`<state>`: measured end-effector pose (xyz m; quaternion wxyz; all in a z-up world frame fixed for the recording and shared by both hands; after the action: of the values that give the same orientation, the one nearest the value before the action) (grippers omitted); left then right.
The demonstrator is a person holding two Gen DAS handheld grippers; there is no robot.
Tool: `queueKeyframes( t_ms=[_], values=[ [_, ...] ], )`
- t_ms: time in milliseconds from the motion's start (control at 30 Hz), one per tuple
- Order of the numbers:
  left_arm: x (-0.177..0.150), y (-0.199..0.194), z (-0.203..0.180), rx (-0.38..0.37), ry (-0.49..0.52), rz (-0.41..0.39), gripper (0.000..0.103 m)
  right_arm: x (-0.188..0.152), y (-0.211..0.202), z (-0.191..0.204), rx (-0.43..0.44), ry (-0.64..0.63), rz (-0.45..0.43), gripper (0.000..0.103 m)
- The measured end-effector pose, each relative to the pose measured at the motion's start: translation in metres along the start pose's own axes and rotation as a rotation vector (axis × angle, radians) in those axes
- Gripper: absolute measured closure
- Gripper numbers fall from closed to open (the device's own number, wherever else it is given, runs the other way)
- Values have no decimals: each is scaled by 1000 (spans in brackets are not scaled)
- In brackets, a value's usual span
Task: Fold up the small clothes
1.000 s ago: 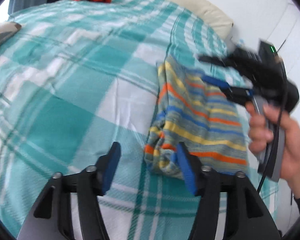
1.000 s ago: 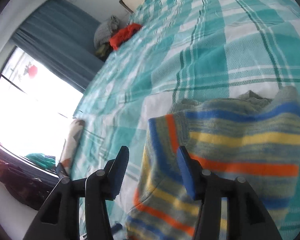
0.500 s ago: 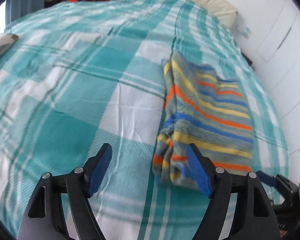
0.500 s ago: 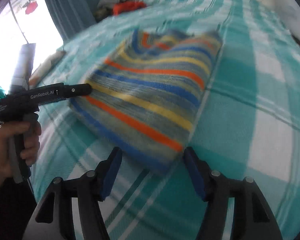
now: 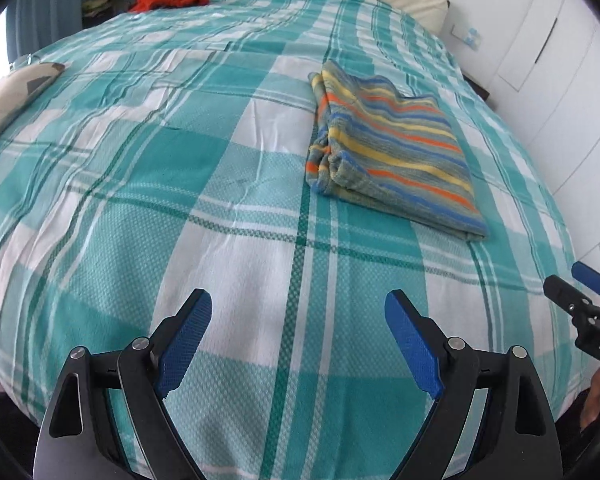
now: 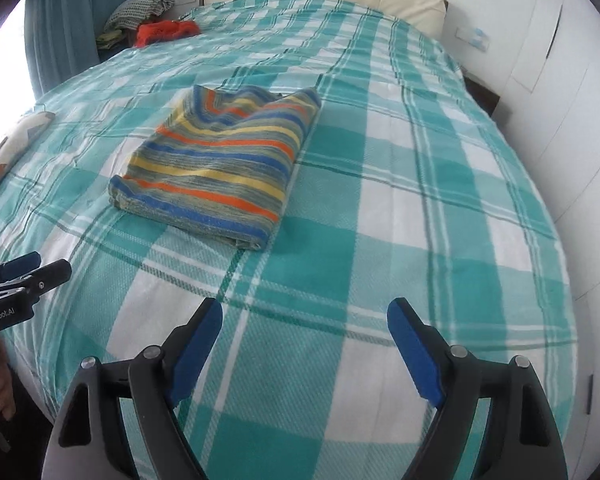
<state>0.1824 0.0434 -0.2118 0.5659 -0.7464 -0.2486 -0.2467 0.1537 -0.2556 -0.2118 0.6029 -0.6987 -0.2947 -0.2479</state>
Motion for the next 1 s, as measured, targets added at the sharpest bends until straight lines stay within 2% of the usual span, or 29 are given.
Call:
queueKeyframes(
  t_ms=[400, 600, 733, 800, 933, 1000],
  values=[
    [-1, -19, -5, 6, 30, -20, 13, 6, -33, -12, -91, -19, -41, 19],
    [11, -7, -7, -38, 36, 9, 13, 8, -31, -17, -73, 3, -46, 19],
    [51, 12, -5, -167, -37, 10, 13, 9, -7, -24, 61, 95, -22, 19],
    [71, 30, -8, -205, -39, 25, 13, 16, 8, -29, 132, 159, -15, 19],
    [101, 79, -18, -237, 5, 79, 13, 42, 44, -36, 276, 286, -26, 19],
    [109, 108, -20, -223, 21, 114, 13, 58, 71, -35, 369, 349, -23, 19]
  ],
)
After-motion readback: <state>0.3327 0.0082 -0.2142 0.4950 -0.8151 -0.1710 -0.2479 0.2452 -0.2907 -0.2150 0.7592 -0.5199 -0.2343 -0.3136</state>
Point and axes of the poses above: each gripper's, at about its wrist camera, not at the fingertips, and y roughly the way its jaws point, z to its left, x to its top, the point moved 8 cm from there along y, roughly the way its jaws point, and after that the axes turned 8 degrees about -z, right-handed, at the moved point
